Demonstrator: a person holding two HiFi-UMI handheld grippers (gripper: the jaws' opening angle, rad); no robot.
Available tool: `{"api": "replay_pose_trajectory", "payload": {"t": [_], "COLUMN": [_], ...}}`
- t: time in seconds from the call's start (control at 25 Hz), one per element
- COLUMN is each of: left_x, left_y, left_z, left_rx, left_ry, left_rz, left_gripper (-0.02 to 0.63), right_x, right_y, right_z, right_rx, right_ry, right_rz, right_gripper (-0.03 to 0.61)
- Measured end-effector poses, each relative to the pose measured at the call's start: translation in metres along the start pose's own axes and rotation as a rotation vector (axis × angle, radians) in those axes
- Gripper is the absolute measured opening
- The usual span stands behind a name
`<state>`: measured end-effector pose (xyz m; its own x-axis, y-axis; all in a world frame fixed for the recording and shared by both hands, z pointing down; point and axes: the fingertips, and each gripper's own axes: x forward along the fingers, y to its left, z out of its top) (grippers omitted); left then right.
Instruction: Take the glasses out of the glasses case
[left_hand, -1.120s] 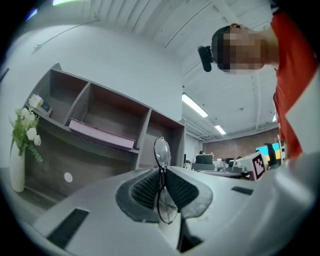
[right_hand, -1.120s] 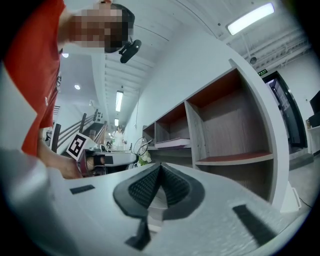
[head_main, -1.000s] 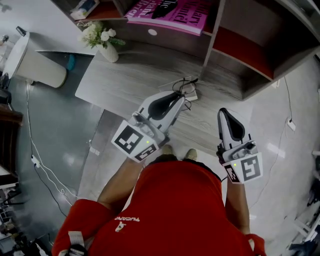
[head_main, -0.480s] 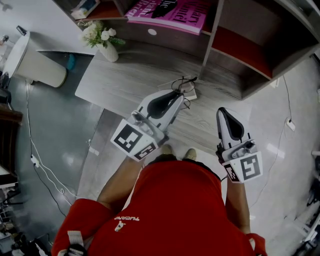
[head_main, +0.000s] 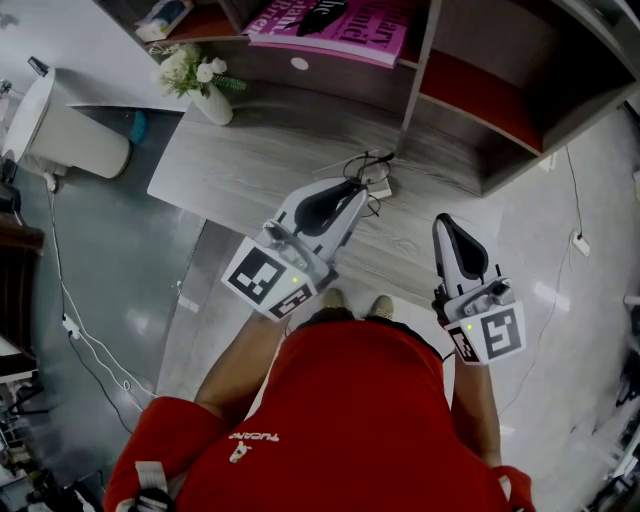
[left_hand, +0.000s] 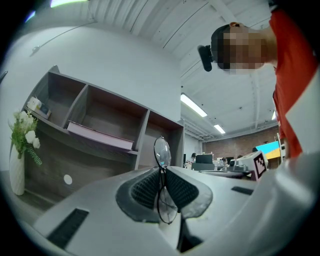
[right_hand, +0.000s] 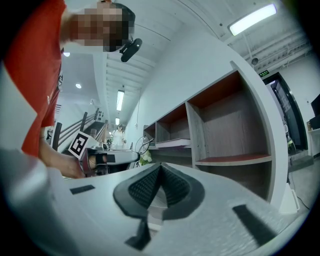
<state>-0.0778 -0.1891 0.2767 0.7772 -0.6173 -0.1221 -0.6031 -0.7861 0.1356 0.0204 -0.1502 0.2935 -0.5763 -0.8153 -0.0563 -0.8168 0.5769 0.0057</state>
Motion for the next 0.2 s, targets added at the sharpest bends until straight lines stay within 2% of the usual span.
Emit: {"api": "replay_pose_trajectory", "payload": {"t": [0.2], "left_x": [0.0017], "left_y": [0.0027], "left_z": [-0.0020], "left_rx": [0.004], "left_ry": [0.000], "left_rz": [-0.002], "left_gripper": [0.040], "right_x": [0.0023], "right_y": [-0.0013], "right_z": [-0.0022], "right_rx": [-0.001], "right_ry": [0.000], "right_rz": [0.001], "right_gripper": [0.005]}}
